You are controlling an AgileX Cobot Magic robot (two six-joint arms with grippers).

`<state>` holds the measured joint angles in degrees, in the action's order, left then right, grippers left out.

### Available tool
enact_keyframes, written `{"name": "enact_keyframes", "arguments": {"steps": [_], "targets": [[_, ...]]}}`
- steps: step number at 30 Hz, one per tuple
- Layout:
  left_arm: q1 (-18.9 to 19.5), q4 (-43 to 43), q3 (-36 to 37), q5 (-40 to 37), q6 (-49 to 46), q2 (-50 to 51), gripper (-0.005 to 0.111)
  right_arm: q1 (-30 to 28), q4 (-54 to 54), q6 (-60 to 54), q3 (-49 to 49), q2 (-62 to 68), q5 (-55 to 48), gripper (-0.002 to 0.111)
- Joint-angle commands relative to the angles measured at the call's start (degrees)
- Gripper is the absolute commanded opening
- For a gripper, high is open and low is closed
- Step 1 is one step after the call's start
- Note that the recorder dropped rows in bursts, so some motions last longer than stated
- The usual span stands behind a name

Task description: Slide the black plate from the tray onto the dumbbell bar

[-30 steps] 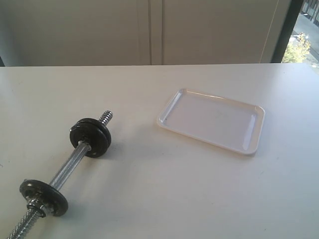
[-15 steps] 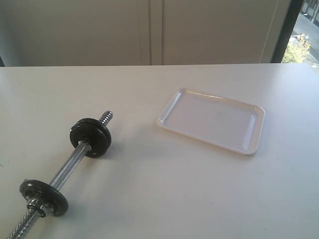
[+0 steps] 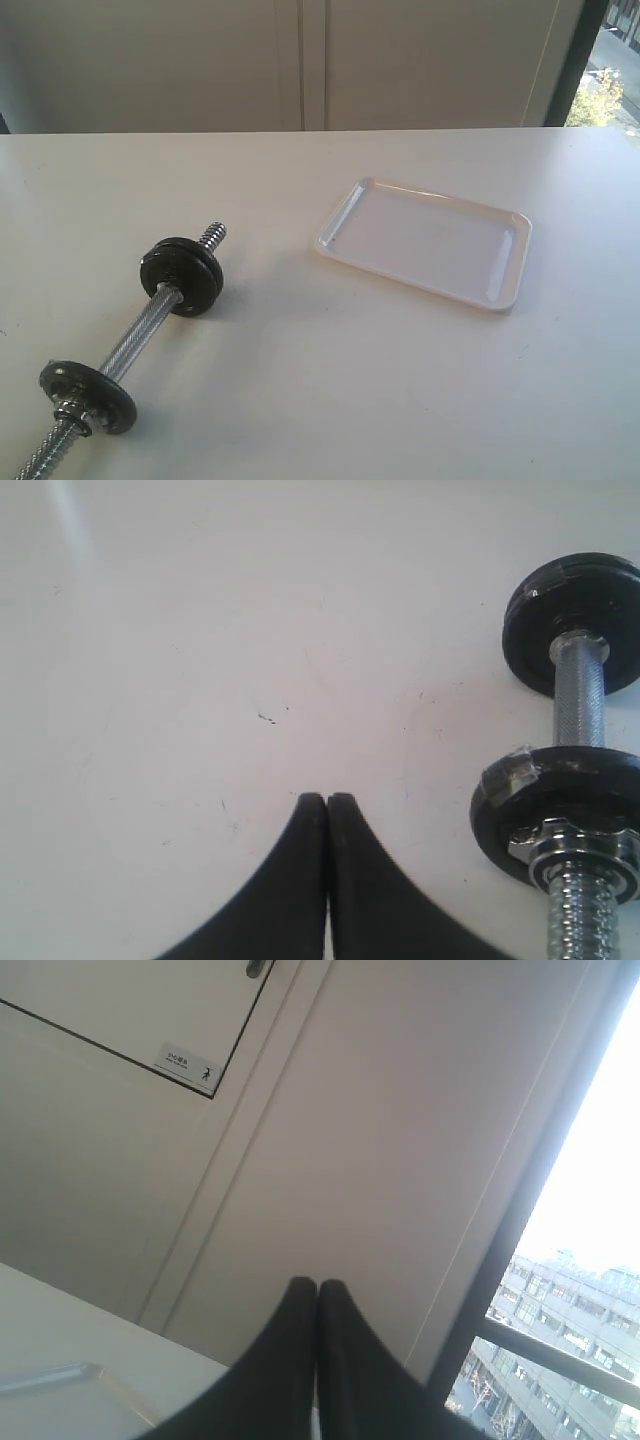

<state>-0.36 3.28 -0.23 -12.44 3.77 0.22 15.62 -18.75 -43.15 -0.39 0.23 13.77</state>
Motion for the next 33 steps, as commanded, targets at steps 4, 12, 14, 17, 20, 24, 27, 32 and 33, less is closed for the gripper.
{"name": "enact_keyframes", "arguments": {"steps": [4, 12, 14, 17, 20, 24, 27, 32, 33], "targets": [[-0.3, -0.1, 0.2, 0.4, -8.3, -0.2, 0.000, -0.3, 0.3, -0.3, 0.4, -0.2, 0.1, 0.000], [-0.3, 3.8, 0.2, 0.7, -12.8, -0.2, 0.000, -0.3, 0.3, -0.3, 0.4, -0.2, 0.1, 0.000], [-0.3, 3.7, 0.2, 0.7, -12.8, -0.2, 0.000, -0.3, 0.3, -0.3, 0.4, -0.2, 0.1, 0.000], [-0.3, 2.7, 0.2, 0.7, -12.8, -0.2, 0.000, -0.3, 0.3, -0.3, 0.4, -0.2, 0.1, 0.000], [-0.3, -1.7, 0.2, 0.8, -12.8, -0.2, 0.000, -0.3, 0.3, -0.3, 0.4, -0.2, 0.1, 0.000], [-0.3, -3.3, 0.2, 0.8, -12.8, -0.2, 0.000, -0.3, 0.3, -0.3, 0.4, -0.2, 0.1, 0.000], [-0.3, -3.3, 0.2, 0.8, -12.8, -0.2, 0.000, -0.3, 0.3, -0.3, 0.4, -0.2, 0.1, 0.000], [-0.3, -3.3, 0.2, 0.8, -12.8, -0.2, 0.000, -0.3, 0.3, -0.3, 0.4, -0.2, 0.1, 0.000], [-0.3, -3.3, 0.2, 0.8, -12.8, -0.2, 0.000, -0.3, 0.3, -0.3, 0.4, -0.2, 0.1, 0.000]]}}
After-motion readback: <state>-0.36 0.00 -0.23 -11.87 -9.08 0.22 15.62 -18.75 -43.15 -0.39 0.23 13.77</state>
